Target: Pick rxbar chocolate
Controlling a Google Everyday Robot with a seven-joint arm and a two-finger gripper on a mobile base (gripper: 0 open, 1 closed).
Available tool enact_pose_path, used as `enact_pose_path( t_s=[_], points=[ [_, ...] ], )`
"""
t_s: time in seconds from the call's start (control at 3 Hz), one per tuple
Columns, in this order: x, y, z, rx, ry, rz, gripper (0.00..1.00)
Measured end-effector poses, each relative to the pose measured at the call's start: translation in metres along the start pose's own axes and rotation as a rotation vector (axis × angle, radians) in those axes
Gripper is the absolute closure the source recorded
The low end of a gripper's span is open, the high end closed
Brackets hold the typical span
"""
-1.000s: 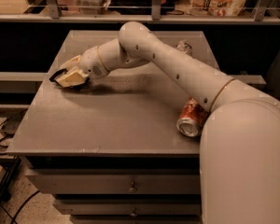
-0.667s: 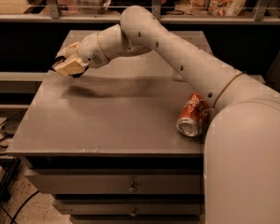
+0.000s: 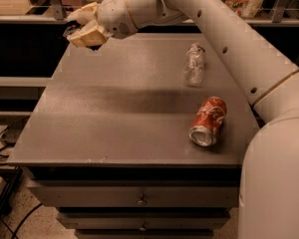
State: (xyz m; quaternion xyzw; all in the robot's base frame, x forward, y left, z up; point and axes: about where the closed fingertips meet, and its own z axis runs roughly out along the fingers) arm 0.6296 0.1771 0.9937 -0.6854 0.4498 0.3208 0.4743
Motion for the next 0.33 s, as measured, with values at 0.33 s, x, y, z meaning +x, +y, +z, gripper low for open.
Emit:
enact_pose_path(
  t_s=[0.33],
  points=[
    [0.0000,0.0000,0.0000,0.000,0.000,0.000,1.00]
  ],
)
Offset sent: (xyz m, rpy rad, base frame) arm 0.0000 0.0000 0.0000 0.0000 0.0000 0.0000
